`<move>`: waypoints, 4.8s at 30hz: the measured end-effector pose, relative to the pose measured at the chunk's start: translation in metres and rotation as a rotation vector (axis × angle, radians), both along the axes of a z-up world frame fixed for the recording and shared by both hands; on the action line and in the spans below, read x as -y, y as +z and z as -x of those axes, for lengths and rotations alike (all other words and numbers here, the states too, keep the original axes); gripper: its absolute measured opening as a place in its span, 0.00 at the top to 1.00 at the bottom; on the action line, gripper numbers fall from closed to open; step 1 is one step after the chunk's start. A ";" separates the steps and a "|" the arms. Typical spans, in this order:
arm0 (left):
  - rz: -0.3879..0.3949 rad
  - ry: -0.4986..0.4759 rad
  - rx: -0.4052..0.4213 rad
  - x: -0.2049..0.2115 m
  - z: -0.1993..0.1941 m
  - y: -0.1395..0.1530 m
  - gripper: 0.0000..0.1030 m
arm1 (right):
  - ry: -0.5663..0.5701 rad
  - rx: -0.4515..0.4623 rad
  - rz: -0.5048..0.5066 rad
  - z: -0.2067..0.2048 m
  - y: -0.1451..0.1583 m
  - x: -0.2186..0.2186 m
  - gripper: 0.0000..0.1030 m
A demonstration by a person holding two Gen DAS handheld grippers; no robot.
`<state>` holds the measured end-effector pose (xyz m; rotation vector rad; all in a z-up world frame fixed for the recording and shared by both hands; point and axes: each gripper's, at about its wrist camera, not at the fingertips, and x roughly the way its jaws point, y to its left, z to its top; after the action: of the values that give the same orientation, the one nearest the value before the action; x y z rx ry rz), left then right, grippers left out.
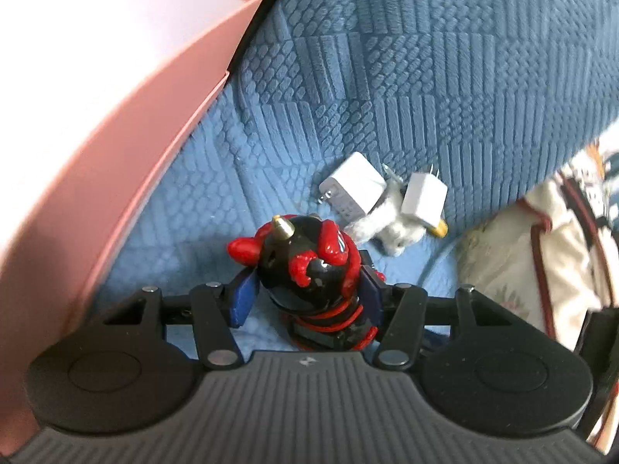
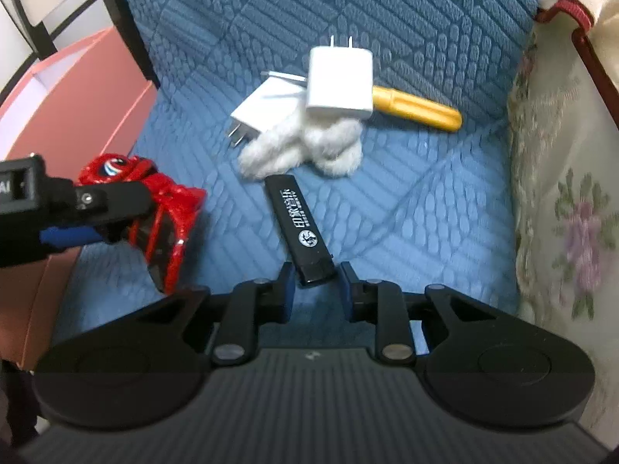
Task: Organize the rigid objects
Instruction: 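Lift the figurine with the left gripper while the right gripper lifts the USB stick, then lower both held items into the pink box and open both grippers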
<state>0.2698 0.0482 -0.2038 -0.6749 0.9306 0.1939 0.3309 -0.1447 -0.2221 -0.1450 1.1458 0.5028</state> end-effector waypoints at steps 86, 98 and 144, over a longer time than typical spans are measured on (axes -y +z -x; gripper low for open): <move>-0.073 -0.385 0.096 0.022 0.086 0.048 0.40 | -0.284 0.142 -0.061 0.137 0.069 0.003 0.73; -0.128 -0.326 0.162 -0.019 0.086 0.133 0.40 | -0.234 0.262 -0.164 0.137 0.161 -0.024 0.73; -0.200 -0.018 -0.127 -0.280 0.136 0.054 0.40 | 0.154 0.025 -0.070 0.123 0.082 -0.287 0.73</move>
<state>0.1337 0.3281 -0.1501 -0.4736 1.0231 0.3125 0.2080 0.1422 -0.1405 -0.1793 1.0957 0.6748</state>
